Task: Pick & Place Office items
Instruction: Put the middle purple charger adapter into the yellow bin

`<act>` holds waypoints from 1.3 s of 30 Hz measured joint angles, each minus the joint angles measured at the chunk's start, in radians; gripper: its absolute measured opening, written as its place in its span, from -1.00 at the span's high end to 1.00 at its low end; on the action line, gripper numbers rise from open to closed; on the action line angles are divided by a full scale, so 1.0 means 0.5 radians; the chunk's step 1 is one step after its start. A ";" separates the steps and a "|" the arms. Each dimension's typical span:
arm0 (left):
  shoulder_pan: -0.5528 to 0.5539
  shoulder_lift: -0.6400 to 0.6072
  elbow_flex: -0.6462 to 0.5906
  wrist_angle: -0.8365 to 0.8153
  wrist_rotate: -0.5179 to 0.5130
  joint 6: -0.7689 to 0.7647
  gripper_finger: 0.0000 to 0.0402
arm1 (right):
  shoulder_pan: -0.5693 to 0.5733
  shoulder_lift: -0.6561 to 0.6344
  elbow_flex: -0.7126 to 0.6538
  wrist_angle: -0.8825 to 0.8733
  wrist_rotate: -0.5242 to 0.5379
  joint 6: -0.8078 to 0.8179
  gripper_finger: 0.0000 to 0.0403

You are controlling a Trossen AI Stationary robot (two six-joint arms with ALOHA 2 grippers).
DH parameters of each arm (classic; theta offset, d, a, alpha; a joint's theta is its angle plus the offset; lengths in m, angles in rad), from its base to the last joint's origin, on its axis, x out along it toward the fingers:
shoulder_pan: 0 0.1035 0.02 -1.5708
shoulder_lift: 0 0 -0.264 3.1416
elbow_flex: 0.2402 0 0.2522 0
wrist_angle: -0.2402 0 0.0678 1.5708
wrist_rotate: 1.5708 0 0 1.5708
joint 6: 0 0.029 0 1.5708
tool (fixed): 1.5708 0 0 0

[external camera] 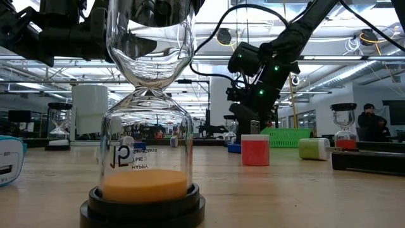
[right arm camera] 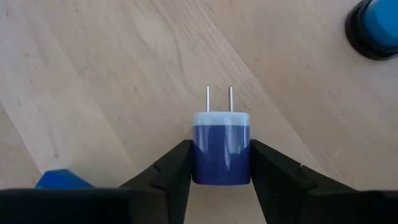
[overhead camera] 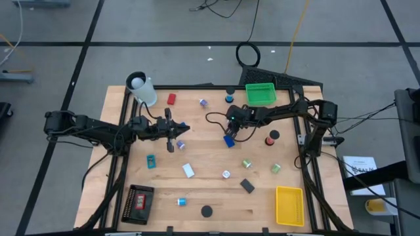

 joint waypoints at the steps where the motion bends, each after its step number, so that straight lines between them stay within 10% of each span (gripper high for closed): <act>1: 0.000 0.000 0.000 0.000 0.000 0.000 0.87 | 0.000 -0.001 0.000 -0.001 0.000 0.000 0.31; 23: 0.000 0.000 0.000 0.000 0.000 0.000 0.87 | -0.015 -0.007 0.010 -0.022 -0.053 0.088 0.33; 32: 0.000 0.001 0.000 0.000 0.000 0.000 0.87 | 0.137 -0.556 0.199 -0.731 -0.059 0.270 0.33; 39: 0.000 0.000 0.000 0.002 0.000 0.000 0.87 | 0.729 -1.106 0.259 -1.377 -0.004 0.776 0.33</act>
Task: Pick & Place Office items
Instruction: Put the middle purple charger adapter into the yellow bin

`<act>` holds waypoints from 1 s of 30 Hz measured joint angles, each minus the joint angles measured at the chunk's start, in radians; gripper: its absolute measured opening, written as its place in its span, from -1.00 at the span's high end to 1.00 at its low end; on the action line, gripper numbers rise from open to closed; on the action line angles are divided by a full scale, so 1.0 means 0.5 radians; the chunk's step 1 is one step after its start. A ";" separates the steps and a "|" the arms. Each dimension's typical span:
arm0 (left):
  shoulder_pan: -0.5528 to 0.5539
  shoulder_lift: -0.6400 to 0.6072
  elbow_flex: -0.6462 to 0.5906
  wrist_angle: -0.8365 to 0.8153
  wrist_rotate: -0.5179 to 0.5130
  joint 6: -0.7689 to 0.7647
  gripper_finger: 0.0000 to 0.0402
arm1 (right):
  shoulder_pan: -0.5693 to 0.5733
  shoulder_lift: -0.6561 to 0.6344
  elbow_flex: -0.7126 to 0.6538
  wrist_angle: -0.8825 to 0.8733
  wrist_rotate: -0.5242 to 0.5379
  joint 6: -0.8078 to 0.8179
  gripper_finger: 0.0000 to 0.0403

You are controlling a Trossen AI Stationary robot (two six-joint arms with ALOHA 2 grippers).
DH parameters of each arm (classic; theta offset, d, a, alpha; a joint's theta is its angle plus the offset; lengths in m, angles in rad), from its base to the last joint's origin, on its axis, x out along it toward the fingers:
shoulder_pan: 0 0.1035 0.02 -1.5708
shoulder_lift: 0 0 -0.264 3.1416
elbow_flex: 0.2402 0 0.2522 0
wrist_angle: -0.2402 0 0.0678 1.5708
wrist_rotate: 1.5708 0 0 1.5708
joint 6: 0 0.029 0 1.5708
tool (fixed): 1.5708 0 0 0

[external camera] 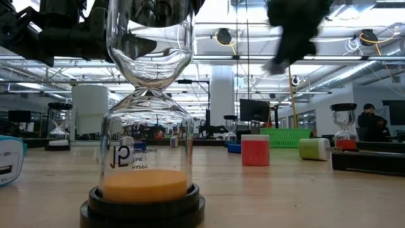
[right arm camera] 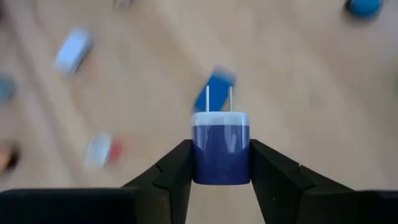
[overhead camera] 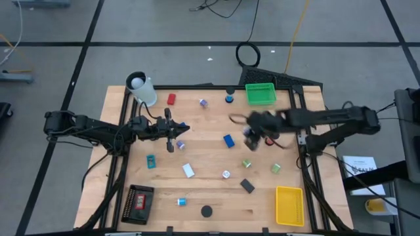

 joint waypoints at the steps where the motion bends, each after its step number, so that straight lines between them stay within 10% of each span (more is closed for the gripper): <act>1: 0.000 0.000 0.000 -0.001 0.000 0.000 0.87 | 0.119 -0.047 -0.001 -0.101 0.050 0.112 0.33; 13: 0.000 0.001 0.000 -0.002 0.000 0.000 0.87 | 1.378 0.046 -0.004 -0.541 0.249 1.460 0.33; 30: 0.000 0.001 0.000 -0.001 0.000 0.000 0.87 | 1.892 0.575 -0.024 -0.522 -0.159 2.154 0.33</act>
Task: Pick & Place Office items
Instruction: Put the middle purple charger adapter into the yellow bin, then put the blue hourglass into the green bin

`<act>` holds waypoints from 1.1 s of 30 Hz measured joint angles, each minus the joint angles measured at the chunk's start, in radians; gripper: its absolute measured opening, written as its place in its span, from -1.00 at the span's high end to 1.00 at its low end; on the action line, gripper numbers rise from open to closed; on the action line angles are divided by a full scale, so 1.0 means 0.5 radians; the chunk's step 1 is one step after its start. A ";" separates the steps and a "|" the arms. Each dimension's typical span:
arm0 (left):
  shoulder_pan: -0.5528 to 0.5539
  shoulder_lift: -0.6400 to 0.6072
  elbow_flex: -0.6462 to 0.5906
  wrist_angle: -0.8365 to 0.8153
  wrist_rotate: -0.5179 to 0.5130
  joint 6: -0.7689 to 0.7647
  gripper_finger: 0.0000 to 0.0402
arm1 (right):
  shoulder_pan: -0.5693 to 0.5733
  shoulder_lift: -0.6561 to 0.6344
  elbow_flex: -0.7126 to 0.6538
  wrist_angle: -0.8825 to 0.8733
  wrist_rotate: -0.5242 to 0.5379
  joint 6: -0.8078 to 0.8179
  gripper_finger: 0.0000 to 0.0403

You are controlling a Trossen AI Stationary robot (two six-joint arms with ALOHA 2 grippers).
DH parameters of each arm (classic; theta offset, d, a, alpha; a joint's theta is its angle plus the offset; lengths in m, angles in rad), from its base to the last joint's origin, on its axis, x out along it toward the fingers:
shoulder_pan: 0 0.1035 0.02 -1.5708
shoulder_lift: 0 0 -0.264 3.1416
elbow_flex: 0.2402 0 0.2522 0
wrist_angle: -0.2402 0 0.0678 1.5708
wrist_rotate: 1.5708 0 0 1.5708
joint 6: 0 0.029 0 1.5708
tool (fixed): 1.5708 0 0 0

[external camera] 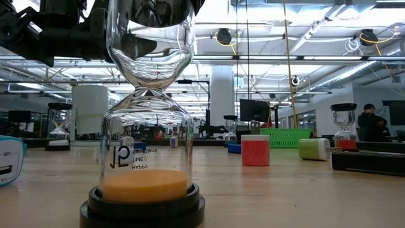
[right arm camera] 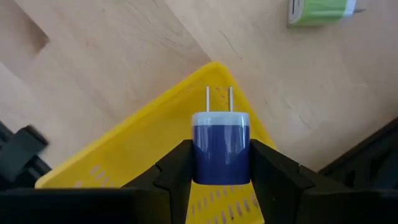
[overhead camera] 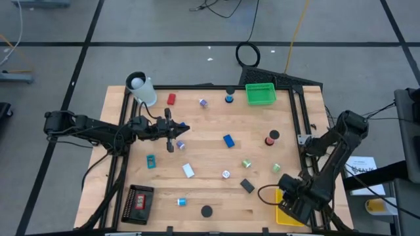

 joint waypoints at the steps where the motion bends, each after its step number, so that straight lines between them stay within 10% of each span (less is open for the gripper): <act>1: -0.001 0.000 0.000 0.000 0.000 0.000 0.87 | -0.001 0.003 -0.021 0.026 0.001 0.000 0.33; 33: 0.000 0.000 0.000 0.000 0.000 0.000 0.87 | -0.033 0.004 -0.242 0.242 0.017 -0.112 0.13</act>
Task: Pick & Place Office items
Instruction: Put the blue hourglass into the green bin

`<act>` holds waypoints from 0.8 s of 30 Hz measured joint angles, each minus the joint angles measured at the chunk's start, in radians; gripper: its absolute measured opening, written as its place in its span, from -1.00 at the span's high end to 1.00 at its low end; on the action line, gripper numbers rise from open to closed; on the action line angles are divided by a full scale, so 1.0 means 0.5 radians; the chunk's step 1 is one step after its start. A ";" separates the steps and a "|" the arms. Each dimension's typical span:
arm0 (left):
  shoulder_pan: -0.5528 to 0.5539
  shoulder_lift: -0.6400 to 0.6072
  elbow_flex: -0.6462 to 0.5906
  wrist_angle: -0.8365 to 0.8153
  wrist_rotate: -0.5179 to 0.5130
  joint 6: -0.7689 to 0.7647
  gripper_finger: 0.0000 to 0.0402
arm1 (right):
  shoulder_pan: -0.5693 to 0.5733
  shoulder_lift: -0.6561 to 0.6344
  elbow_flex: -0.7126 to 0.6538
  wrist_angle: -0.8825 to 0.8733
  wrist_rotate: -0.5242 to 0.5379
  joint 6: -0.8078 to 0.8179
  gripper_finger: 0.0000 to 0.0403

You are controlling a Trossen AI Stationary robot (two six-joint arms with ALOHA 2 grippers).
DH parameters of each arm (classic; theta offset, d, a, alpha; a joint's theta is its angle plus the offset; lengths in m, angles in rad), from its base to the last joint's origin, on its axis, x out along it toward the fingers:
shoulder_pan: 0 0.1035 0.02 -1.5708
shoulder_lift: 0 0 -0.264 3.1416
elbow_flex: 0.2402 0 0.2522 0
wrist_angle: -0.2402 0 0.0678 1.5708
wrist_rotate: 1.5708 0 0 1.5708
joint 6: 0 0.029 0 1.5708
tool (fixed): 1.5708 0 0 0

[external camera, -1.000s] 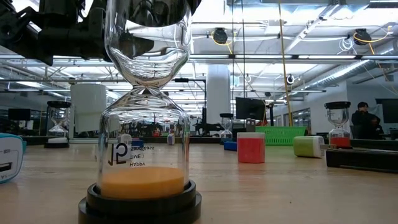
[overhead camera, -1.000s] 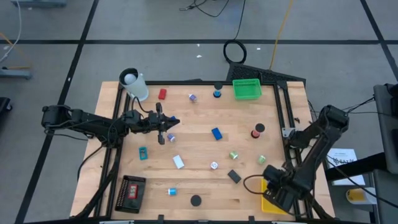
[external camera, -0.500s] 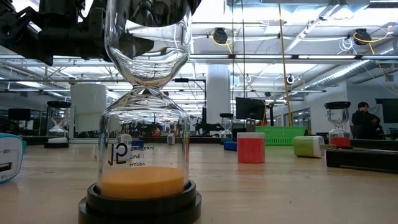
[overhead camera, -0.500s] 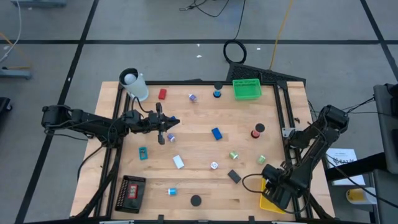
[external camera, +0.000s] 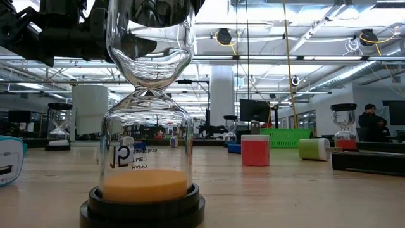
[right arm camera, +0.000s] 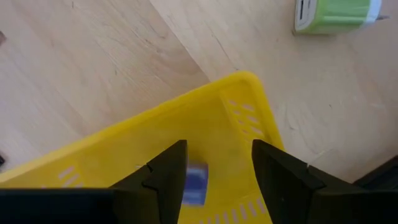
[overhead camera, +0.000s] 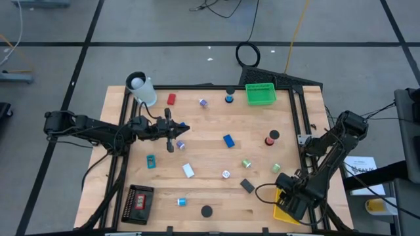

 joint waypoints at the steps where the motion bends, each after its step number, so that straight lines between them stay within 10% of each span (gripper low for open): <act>1: 0.000 0.000 0.000 0.000 0.000 0.000 0.87 | -0.001 0.000 0.000 0.000 0.000 -0.012 0.12; 24: 0.000 0.000 0.000 0.000 0.000 0.000 0.87 | -0.005 -0.618 0.000 -0.237 0.748 -0.444 -0.13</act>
